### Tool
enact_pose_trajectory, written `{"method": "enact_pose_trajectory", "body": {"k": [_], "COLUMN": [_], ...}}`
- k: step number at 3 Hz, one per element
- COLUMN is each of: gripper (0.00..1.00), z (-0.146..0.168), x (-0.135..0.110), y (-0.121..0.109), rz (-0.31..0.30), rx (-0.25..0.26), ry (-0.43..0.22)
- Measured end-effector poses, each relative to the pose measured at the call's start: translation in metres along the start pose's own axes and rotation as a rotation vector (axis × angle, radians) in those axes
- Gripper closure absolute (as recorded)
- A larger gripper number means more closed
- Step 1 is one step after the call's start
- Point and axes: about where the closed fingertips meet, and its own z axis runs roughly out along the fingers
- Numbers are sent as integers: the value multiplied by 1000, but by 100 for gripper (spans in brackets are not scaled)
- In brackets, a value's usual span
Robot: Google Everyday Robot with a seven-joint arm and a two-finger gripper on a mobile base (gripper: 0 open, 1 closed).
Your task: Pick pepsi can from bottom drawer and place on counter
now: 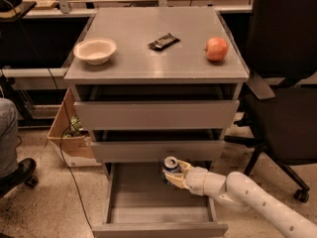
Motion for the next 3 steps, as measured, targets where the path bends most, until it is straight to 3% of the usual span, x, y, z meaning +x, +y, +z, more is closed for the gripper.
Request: {"method": "enact_pose_trajectory", "body": {"k": [1,3], "gripper": [100,100], "z": [-14,-58], "x": [-52,-181], "y": [25,75], "rz": [-62,-219], "rx": [-32,-68], "ry": [-25,-112]}}
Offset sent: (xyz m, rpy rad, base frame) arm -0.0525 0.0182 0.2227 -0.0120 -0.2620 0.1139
